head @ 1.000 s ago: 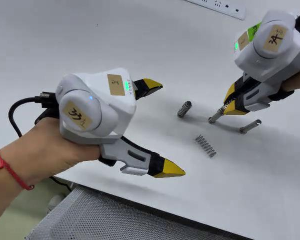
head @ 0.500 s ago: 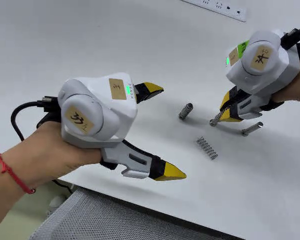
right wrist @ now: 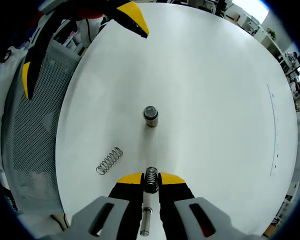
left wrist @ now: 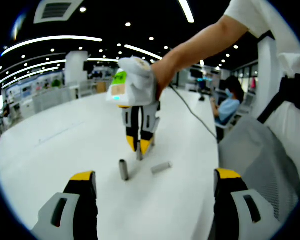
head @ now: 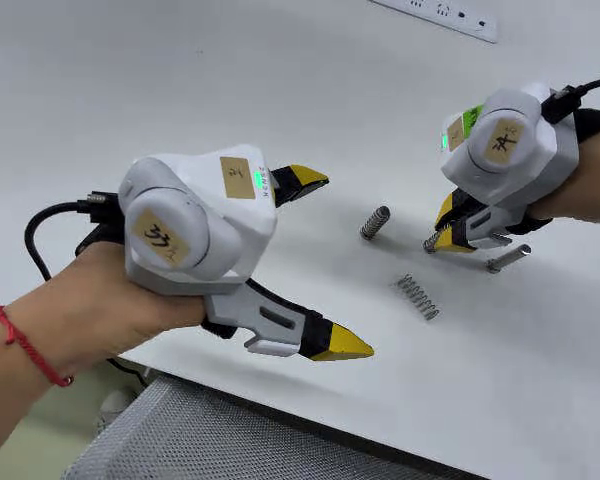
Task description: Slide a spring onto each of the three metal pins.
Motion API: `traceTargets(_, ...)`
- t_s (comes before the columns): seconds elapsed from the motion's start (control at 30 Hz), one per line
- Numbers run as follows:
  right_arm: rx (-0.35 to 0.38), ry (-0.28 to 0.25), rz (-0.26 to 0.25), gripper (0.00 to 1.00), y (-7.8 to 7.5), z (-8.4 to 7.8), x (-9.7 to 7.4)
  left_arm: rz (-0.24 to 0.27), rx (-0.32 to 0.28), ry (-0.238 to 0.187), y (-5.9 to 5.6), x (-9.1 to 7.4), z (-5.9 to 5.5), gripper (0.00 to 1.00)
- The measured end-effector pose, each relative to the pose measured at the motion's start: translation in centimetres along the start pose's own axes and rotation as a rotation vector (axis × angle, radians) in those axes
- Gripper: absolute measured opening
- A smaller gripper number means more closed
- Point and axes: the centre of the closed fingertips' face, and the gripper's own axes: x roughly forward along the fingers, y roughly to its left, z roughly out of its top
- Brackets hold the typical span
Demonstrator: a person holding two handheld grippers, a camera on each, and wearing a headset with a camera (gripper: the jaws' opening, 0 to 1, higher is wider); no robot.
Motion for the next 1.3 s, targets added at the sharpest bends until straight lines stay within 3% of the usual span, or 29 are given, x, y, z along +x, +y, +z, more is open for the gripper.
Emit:
traceTargets(0.47,0.008,-0.016,-0.004,0.14,0.0,-0.2,0.6,0.004,-0.004,0.007,-0.2,-0.2,-0.1,0.98)
traceTargets(0.7,0.033,-0.056,-0.023,0.20,0.0,0.3,-0.3,0.002,0.001,0.014,-0.2,-0.2,0.0,0.98)
traceTargets(0.93,0.076,-0.146,-0.065,0.25,0.0,0.6,-2.2,-0.003,0.012,0.032,-0.3,-0.3,-0.2,0.98)
traceTargets(1.03,0.093,-0.188,-0.089,0.27,0.4,1.0,-3.8,-0.002,0.019,0.045,-0.2,-0.4,-0.4,0.98)
traceTargets(1.3,0.159,-0.319,-0.126,0.41,1.4,0.8,-6.9,0.007,0.032,0.071,0.1,-1.2,-0.5,0.98)
